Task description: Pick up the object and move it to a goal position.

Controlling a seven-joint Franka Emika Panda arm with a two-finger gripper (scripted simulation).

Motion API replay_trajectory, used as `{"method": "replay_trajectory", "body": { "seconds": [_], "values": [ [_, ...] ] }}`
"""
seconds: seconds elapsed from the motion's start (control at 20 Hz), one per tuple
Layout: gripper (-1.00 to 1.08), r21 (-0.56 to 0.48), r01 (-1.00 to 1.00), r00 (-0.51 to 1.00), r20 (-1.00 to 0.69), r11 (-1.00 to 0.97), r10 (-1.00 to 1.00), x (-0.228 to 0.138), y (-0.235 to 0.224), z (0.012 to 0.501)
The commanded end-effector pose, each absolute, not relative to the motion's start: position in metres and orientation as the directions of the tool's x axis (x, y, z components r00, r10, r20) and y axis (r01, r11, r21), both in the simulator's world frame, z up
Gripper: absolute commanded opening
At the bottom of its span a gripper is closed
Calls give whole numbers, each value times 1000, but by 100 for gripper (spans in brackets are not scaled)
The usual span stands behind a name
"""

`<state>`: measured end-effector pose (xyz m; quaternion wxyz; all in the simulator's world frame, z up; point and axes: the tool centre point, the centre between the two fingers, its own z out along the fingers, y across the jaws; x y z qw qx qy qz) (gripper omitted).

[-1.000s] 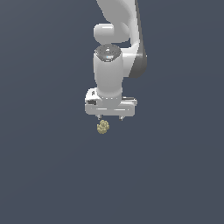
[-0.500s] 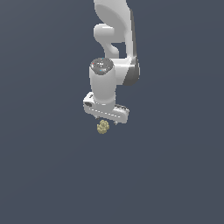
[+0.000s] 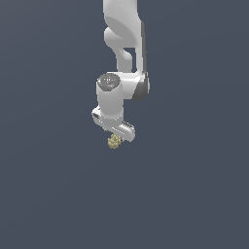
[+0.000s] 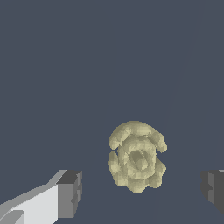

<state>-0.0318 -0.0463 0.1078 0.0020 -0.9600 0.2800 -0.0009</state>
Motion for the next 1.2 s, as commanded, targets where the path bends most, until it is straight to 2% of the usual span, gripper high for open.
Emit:
{"method": "replay_trajectory", "body": {
  "seconds": [0.0, 0.5, 1.15],
  "values": [
    [100, -2, -567, 824, 0, -824, -567, -35, -49, 103],
    [100, 0, -588, 809, 0, -809, -588, -37, -51, 96],
    [100, 0, -593, 805, 0, -805, -593, -38, -52, 49]
  ]
}}
